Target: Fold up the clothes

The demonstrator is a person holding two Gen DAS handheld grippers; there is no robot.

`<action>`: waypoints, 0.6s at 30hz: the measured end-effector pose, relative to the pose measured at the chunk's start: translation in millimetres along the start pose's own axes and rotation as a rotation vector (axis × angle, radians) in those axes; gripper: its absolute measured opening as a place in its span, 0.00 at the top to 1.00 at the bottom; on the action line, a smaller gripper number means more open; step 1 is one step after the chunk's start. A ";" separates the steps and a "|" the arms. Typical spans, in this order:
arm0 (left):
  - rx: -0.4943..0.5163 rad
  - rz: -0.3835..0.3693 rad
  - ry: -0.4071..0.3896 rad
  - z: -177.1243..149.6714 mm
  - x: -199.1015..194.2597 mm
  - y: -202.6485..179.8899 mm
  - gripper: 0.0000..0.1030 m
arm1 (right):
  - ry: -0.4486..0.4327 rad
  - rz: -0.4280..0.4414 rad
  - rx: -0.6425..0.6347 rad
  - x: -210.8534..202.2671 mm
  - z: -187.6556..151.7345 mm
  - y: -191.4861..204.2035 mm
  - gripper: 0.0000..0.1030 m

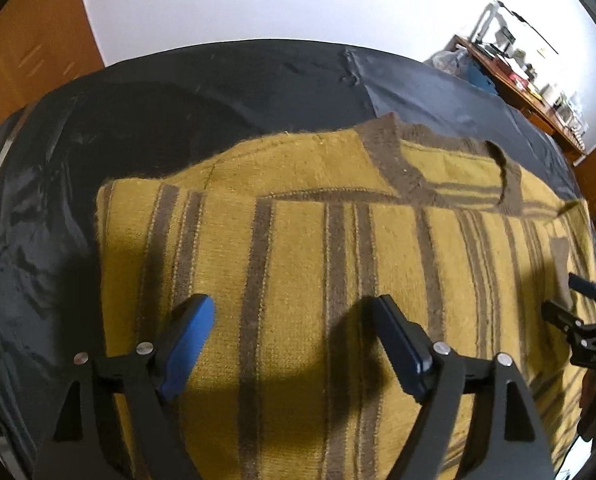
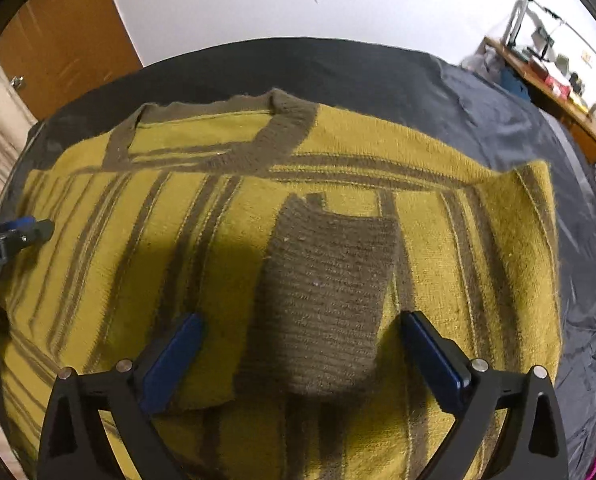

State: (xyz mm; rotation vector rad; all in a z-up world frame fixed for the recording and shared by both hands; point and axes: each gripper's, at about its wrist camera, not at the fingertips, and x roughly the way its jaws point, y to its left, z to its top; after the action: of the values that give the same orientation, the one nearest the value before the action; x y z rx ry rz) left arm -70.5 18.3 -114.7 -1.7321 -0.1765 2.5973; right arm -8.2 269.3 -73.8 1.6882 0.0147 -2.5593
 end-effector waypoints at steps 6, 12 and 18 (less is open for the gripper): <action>-0.027 -0.004 0.024 -5.2 -5.4 -2.3 0.18 | -0.005 -0.008 0.008 -0.4 0.3 0.4 0.00; -0.028 -0.014 0.051 -18.1 -19.2 -10.3 0.18 | 0.049 0.012 -0.019 2.4 8.6 -1.5 0.00; -0.013 -0.015 0.067 -53.0 -49.9 -7.7 0.18 | 0.037 0.079 0.141 -20.7 -8.7 -20.8 0.00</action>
State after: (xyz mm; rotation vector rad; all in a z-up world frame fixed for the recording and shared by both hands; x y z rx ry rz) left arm -2.8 26.8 -88.1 -1.8112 -0.2045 2.5291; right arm 6.5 291.7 -59.0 1.7451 -0.2308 -2.5251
